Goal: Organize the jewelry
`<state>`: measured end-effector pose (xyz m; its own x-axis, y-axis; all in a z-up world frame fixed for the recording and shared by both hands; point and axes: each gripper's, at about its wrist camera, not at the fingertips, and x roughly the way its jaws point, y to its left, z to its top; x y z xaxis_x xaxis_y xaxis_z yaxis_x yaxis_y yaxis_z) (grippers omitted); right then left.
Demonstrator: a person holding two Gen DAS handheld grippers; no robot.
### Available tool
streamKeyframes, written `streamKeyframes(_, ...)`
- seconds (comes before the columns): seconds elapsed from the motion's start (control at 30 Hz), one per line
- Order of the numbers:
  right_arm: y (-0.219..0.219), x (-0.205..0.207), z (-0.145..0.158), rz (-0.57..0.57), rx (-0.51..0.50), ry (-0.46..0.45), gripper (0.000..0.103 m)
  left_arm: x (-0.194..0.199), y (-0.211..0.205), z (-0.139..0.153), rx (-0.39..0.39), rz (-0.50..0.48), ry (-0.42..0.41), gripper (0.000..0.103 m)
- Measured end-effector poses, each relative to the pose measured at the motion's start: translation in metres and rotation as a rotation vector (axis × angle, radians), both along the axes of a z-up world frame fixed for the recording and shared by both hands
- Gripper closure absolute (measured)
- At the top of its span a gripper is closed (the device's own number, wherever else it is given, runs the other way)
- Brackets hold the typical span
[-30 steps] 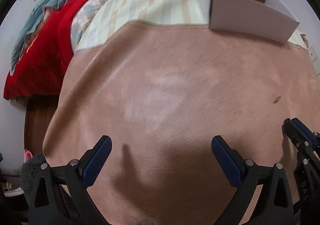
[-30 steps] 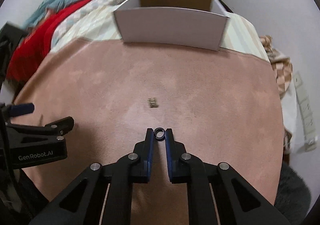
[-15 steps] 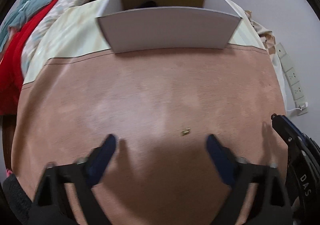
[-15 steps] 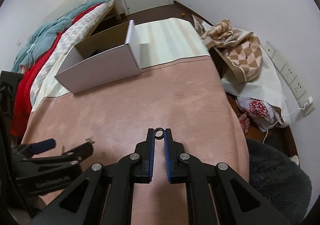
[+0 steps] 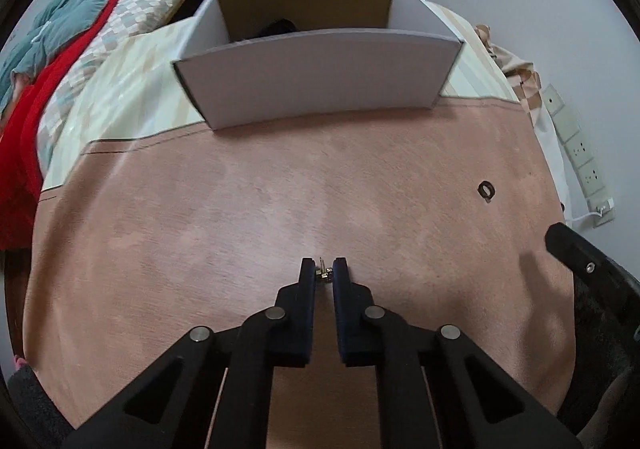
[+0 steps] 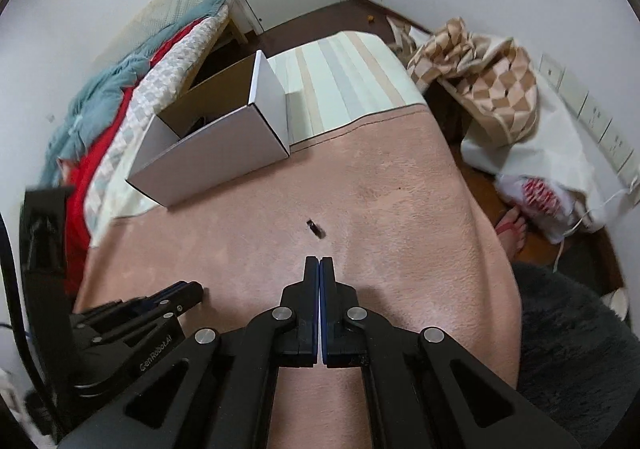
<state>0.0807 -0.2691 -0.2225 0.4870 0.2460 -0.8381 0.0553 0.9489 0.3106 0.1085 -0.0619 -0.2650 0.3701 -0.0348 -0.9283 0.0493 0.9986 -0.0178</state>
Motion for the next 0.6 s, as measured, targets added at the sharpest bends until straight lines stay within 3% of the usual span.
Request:
streamKeyframes(0.07,-0.002,0.004,0.000,-0.005,0.007,0.007,0.098,-0.001,0.004,0.004,0.001,0.013,-0.013,0.097)
streamKeyframes(0.13,0.003,0.012,-0.002,0.013,0.006,0.021,0.085,-0.002,0.008,0.005,-0.002,0.030,-0.018,0.097)
streamKeyframes(0.2,0.014,0.021,-0.006,0.048,-0.020,0.024,0.066,0.001,0.014,0.005,0.005,0.047,-0.019,0.097)
streamKeyframes(0.53,0.066,0.069,-0.031,0.184,-0.211,-0.005,0.066,0.010,0.032,0.002,0.011,0.111,-0.007,0.097)
streamKeyframes(0.57,0.069,0.071,-0.031,0.197,-0.232,-0.020,0.071,0.011,0.033,0.003,0.010,0.113,-0.007,0.097)
streamKeyframes(0.6,0.073,0.073,-0.032,0.204,-0.261,-0.029,0.090,0.012,0.034,0.003,0.011,0.114,-0.007,0.097)
